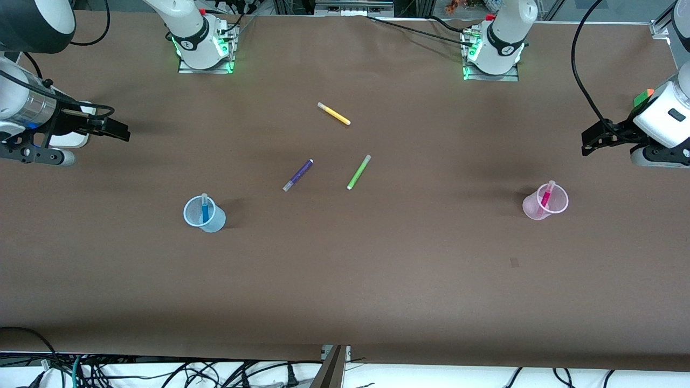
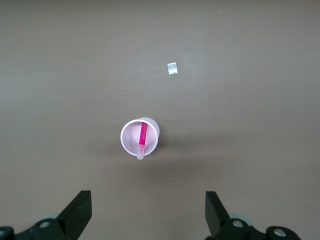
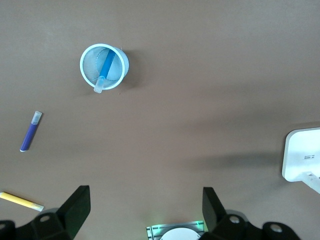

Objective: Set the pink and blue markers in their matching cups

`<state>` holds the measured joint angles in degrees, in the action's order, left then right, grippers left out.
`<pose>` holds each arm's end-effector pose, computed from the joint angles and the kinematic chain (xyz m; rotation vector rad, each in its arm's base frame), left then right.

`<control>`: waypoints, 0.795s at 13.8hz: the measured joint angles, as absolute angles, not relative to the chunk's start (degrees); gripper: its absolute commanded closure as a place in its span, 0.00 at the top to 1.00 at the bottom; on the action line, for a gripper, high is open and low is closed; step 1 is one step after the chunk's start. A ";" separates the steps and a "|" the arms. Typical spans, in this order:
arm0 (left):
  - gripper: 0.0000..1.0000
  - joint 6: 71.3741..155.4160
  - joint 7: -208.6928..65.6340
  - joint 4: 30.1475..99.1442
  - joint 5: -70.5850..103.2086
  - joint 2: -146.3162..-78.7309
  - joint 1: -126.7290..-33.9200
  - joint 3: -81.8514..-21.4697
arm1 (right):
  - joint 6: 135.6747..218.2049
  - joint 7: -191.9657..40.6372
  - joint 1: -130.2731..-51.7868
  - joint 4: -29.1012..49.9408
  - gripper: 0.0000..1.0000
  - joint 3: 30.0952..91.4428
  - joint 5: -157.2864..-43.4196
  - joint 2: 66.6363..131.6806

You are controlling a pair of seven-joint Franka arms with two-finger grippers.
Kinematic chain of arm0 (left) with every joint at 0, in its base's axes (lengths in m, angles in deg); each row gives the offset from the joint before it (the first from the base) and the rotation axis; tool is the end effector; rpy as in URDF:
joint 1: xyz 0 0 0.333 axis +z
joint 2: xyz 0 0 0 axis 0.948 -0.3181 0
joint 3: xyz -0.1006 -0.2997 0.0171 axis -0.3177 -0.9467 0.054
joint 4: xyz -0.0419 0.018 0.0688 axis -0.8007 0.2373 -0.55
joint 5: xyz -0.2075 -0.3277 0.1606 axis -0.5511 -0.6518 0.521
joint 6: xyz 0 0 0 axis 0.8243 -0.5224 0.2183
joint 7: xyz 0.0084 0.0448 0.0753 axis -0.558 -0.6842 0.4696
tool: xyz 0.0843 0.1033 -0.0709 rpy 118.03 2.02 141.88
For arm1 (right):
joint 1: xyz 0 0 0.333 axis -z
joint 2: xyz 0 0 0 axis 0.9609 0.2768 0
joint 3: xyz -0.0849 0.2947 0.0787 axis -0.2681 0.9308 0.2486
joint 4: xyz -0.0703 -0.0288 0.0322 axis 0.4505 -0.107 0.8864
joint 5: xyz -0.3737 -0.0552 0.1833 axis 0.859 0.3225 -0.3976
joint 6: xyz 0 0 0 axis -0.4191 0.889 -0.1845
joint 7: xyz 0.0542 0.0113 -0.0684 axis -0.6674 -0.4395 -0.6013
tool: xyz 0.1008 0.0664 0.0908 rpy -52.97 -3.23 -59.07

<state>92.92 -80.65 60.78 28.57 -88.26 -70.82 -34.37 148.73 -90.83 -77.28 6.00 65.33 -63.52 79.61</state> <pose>0.5951 0.0049 0.5274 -3.0842 0.0908 0.0179 0.5801 0.0254 0.4997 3.0991 -0.2083 -0.3026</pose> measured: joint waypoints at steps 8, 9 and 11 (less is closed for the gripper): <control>1.00 92.92 -80.65 60.78 28.57 -88.27 -70.83 -34.37 | 151.74 -90.67 -76.92 5.29 0.99 64.02 -63.21 79.43; 1.00 92.92 -80.65 60.78 28.57 -88.27 -70.83 -34.37 | 151.83 -90.48 -76.94 4.96 0.99 63.97 -63.21 79.43; 1.00 92.92 -80.65 60.77 28.57 -88.27 -70.83 -34.37 | 151.86 -90.45 -77.16 4.38 0.99 64.03 -63.22 79.43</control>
